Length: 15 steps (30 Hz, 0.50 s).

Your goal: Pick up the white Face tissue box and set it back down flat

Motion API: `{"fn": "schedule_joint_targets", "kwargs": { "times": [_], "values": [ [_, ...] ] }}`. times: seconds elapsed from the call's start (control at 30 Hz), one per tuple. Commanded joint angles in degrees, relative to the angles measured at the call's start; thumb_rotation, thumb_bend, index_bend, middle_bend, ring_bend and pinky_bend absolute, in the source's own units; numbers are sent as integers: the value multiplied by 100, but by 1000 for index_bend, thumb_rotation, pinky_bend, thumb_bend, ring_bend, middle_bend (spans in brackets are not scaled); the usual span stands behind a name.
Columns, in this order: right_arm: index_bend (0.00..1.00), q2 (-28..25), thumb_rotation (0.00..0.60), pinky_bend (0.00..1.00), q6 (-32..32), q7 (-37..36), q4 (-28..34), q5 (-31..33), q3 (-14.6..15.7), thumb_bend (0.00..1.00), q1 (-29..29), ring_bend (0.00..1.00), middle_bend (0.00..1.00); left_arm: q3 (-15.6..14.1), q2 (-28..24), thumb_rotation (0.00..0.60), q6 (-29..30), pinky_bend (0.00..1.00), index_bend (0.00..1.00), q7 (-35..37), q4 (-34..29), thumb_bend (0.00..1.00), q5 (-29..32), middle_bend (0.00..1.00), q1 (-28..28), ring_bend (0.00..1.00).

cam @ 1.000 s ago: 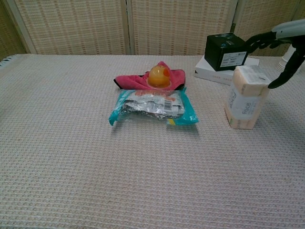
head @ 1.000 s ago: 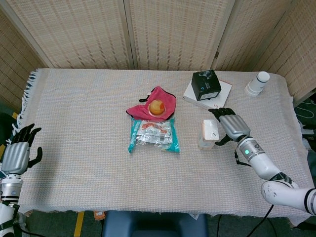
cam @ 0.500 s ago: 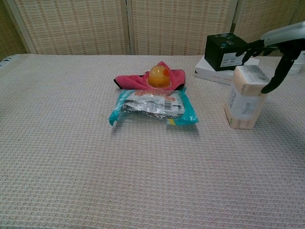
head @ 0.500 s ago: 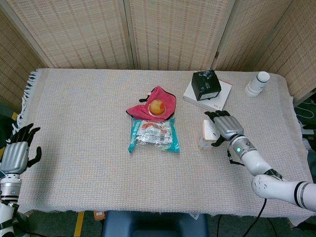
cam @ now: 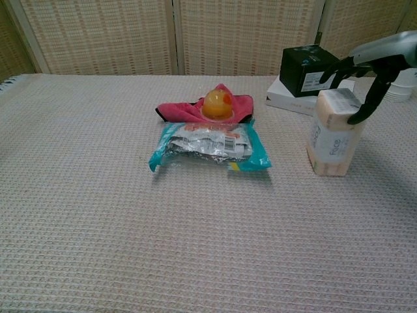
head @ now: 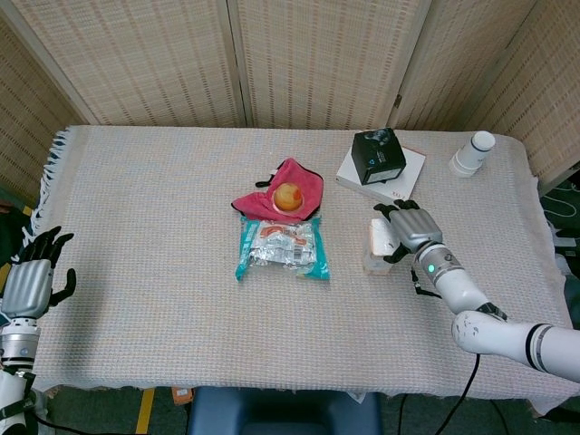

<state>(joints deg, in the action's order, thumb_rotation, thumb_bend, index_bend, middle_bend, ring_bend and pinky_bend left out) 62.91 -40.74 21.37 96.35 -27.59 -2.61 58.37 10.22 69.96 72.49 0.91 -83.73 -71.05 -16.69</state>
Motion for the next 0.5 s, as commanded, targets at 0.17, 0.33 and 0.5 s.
{"fn": "schedule_joint_targets", "kwargs": {
  "times": [0.17, 0.33, 0.5],
  "values": [
    [193, 54, 600, 0, 23, -25, -16, -7, 9, 183, 49, 43, 203, 2, -10, 600, 18, 115, 142, 32, 2, 549, -17, 0, 10, 0],
    [267, 49, 600, 0, -53, -29, 13, -39, 31, 228, 48, 94, 271, 1, -21, 600, 32, 115, 142, 42, -15, 549, -30, 0, 17, 0],
    [307, 18, 600, 0, -241, -25, 61, -64, 33, 252, 11, 147, 341, -12, -20, 600, 38, 115, 142, 20, -36, 549, -53, 0, 16, 0]
  ]
}}
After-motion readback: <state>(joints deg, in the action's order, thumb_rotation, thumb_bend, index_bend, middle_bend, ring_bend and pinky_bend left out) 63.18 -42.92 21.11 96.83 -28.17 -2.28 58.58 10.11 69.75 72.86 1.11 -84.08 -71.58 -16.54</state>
